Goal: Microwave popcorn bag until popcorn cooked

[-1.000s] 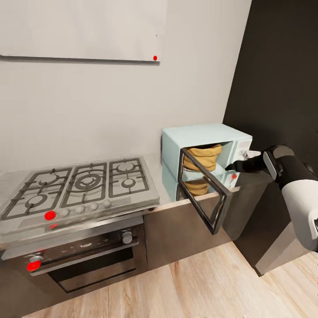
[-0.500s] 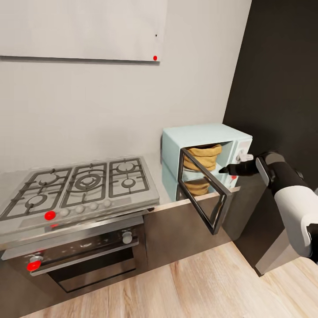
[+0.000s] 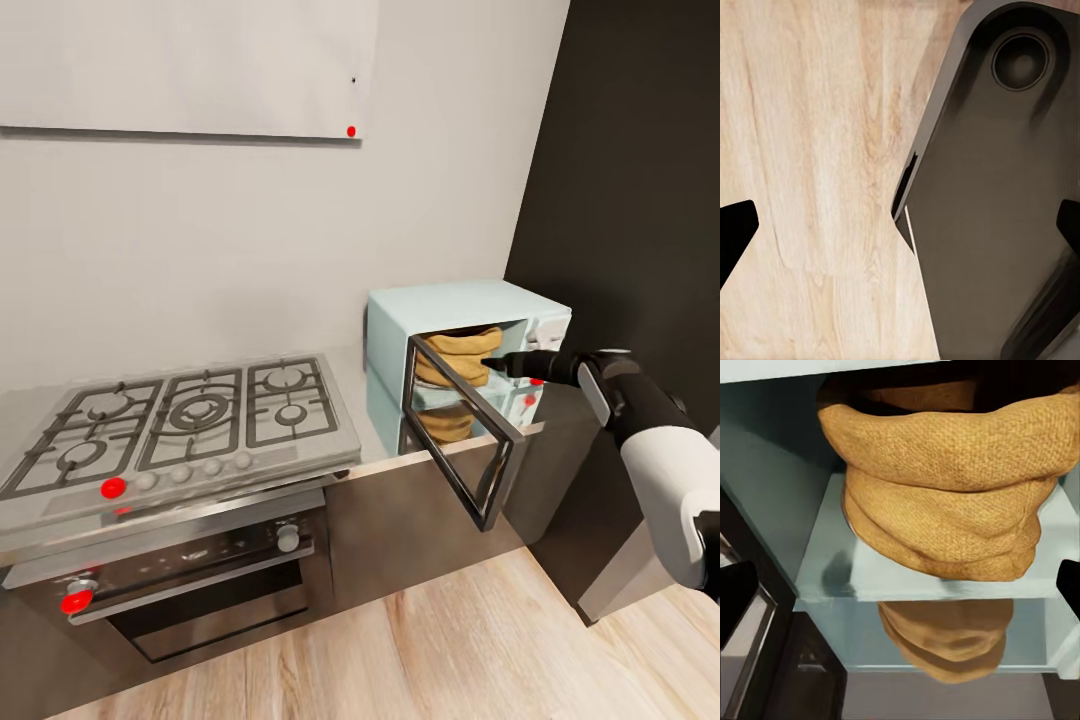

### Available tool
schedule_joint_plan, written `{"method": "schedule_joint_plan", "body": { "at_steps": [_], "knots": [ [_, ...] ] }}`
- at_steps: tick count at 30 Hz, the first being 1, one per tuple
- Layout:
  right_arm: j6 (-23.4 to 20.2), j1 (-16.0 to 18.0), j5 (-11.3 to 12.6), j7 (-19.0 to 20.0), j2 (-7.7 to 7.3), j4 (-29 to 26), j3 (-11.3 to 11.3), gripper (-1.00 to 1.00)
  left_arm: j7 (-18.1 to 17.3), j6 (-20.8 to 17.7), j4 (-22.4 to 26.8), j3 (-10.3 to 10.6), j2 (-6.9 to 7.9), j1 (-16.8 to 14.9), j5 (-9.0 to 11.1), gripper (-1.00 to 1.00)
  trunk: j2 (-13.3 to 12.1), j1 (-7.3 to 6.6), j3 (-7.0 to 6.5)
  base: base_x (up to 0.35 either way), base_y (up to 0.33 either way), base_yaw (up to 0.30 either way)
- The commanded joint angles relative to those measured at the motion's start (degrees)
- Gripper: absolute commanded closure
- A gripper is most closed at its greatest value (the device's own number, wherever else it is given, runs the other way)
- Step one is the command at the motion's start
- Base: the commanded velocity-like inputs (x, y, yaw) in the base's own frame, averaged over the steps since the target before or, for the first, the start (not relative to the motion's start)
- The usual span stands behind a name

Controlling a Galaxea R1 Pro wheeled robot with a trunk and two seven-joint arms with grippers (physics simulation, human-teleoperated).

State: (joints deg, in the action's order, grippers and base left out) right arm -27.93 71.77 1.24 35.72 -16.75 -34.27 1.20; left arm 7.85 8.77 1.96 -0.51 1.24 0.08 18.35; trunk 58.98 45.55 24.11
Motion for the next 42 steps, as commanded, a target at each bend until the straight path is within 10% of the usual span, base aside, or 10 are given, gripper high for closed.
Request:
{"method": "schedule_joint_plan", "body": {
  "at_steps": [1, 42],
  "knots": [
    [-0.16, 0.00, 0.21, 0.06, -0.11, -0.05, 0.12, -1.00, 0.12, 0.10, 0.06, -0.02, -0.01, 0.01, 0.18, -1.00, 0.04, 0.00, 0.06, 0.000, 0.000, 0.000],
    [6.40, -4.53, 0.20, -1.36, 1.75, 2.18, 0.30, -1.00, -0.38, 0.10, 0.06, -0.02, 0.08, 0.01, 0.19, -1.00, 0.04, 0.00, 0.06, 0.099, 0.000, 0.000]
  ]
}}
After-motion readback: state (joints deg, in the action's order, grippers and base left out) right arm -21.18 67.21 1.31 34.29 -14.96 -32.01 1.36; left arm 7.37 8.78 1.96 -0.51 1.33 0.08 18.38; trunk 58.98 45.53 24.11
